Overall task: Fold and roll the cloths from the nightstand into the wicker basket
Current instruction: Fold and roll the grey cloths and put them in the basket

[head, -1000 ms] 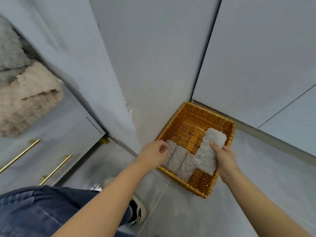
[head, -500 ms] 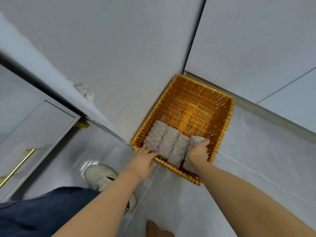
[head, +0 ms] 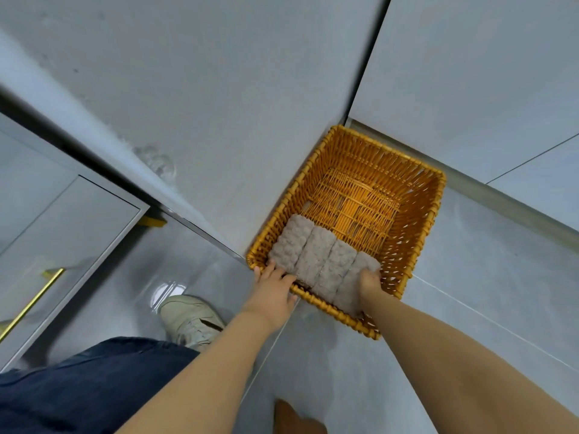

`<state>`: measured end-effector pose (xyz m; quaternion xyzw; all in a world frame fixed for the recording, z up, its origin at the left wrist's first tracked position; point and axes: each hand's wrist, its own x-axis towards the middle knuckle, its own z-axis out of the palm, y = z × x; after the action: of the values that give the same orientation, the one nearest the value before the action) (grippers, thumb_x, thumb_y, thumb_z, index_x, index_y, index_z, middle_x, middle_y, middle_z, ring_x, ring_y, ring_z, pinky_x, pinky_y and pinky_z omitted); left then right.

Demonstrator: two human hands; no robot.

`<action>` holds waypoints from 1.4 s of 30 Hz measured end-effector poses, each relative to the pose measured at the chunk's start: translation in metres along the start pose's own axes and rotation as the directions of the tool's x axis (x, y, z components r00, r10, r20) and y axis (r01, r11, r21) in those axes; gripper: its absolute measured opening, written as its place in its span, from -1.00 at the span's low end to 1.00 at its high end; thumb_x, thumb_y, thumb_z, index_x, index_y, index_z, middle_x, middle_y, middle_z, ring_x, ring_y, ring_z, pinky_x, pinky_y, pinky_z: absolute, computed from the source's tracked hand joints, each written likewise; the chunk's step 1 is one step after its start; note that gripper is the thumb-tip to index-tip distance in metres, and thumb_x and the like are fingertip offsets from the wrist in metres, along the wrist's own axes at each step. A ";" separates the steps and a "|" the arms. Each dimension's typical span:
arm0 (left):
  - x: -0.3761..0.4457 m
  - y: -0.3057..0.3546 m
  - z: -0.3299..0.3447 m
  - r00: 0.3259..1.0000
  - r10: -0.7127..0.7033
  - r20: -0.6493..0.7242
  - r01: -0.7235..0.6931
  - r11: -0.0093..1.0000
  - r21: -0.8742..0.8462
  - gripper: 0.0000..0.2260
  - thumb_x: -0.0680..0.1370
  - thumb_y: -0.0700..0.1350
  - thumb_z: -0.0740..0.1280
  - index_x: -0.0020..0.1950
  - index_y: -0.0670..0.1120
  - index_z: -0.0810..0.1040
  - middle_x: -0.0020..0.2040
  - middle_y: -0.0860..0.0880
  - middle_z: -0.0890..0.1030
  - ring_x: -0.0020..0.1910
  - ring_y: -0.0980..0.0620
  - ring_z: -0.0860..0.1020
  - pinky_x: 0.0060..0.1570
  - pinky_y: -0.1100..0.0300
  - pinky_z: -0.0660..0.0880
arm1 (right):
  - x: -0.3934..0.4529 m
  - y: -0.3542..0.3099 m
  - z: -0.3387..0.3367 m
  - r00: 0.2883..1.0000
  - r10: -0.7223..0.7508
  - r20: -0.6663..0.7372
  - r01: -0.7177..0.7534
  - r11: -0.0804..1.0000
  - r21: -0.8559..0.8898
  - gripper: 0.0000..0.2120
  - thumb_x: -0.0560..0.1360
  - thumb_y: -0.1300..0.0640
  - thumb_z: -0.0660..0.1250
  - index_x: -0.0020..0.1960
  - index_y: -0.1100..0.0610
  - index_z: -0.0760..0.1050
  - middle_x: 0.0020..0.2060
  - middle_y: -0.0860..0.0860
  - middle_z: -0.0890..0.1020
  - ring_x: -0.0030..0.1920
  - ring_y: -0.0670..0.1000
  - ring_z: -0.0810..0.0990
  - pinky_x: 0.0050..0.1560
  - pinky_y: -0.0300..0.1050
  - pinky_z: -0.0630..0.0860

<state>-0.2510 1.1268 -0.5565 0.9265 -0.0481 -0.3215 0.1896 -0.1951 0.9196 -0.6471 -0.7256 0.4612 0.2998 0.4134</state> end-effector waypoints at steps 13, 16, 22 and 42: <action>-0.002 0.003 -0.002 1.000 -0.013 -0.013 0.012 1.000 -0.015 -0.60 0.67 -0.03 0.10 0.51 -0.05 0.25 0.52 -0.05 0.21 0.57 -0.07 -0.08 0.47 -0.06 -0.28 | -0.005 -0.005 0.003 0.968 -0.214 -0.128 0.142 0.897 -0.419 -0.43 0.59 0.26 0.14 0.49 0.43 -0.01 0.45 0.33 0.15 0.43 0.29 0.21 0.38 0.09 0.23; -0.003 0.003 -0.002 1.000 -0.014 -0.016 0.013 1.000 -0.016 -0.60 0.67 -0.03 0.10 0.52 -0.04 0.24 0.53 -0.05 0.21 0.57 -0.07 -0.08 0.47 -0.05 -0.29 | -0.009 -0.011 -0.006 0.879 -0.423 -0.219 0.229 0.779 -0.584 -0.31 0.60 0.26 0.14 0.49 0.43 -0.24 0.46 0.32 0.15 0.40 0.20 0.30 0.28 -0.07 0.40; -0.002 0.003 -0.001 0.999 -0.013 -0.039 0.012 1.000 -0.022 -0.60 0.66 -0.04 0.11 0.50 -0.04 0.27 0.52 -0.04 0.23 0.56 -0.06 -0.06 0.50 -0.07 -0.27 | -0.022 -0.018 -0.013 0.922 -0.377 -0.092 0.280 0.810 -0.515 -0.28 0.55 0.27 0.23 0.54 0.27 -0.14 0.47 0.27 0.07 0.43 0.29 0.20 0.42 0.07 0.22; -0.001 0.003 -0.003 0.999 -0.021 -0.030 0.019 0.998 -0.066 -0.61 0.66 -0.10 0.10 0.50 -0.04 0.27 0.52 -0.02 0.24 0.57 -0.04 -0.04 0.48 -0.02 -0.29 | -0.009 -0.001 -0.021 0.899 -0.247 0.362 0.403 0.141 -0.904 0.20 0.39 -0.06 0.49 0.50 0.23 -0.43 0.51 0.15 -0.35 0.53 0.20 -0.29 0.51 0.09 -0.13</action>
<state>-0.2504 1.1252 -0.5527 0.9251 -0.0255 -0.3104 0.2173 -0.1967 0.9051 -0.6289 -0.8825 -0.0212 0.4677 -0.0442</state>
